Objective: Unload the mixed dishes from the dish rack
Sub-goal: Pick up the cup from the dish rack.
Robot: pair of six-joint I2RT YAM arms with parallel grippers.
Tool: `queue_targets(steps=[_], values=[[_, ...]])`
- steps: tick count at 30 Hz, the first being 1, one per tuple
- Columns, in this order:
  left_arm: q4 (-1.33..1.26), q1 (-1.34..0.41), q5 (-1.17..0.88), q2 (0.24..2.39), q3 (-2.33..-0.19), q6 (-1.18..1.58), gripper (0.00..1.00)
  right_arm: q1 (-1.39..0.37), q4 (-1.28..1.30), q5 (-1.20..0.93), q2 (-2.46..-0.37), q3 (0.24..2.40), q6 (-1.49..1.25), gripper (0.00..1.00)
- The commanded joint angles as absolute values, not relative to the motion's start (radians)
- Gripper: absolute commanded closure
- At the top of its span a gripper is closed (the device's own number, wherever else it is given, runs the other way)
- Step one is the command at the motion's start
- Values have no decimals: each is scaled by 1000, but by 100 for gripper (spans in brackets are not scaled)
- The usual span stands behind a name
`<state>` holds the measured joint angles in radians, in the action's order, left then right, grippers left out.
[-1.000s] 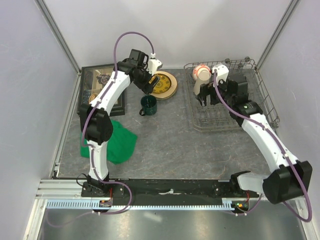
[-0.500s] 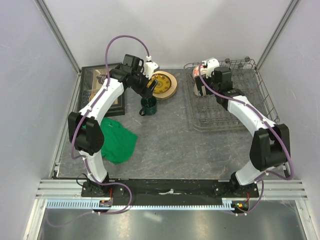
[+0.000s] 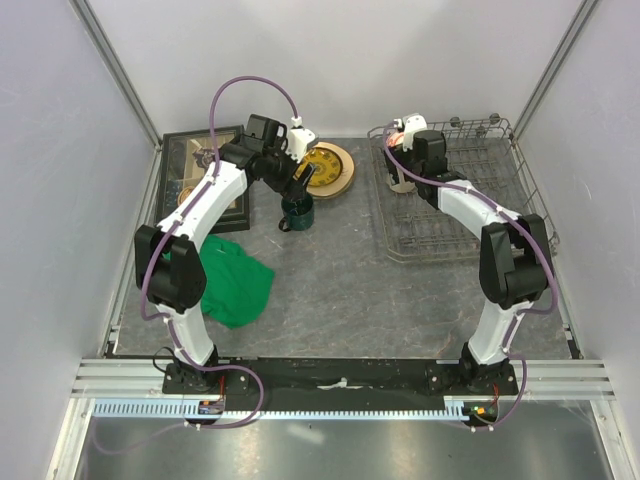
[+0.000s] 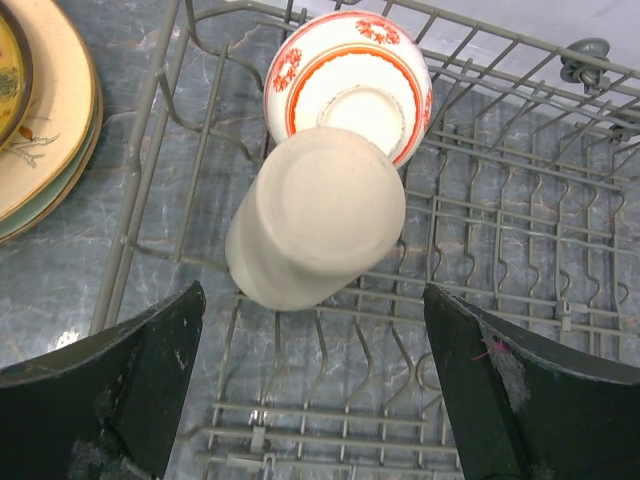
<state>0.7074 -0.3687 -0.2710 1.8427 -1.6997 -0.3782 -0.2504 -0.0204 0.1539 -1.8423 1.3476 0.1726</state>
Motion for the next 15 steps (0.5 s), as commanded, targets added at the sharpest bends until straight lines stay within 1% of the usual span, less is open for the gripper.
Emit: queue_targets(steps=[1,15], values=[[669,-368,-287,1784,-1689,-348,15,-247,-95,178,-1882,1426,179,2],[669,-368,-267,1786,-1684,-353,15,-247,-104,164,-2019,1522,175,2]])
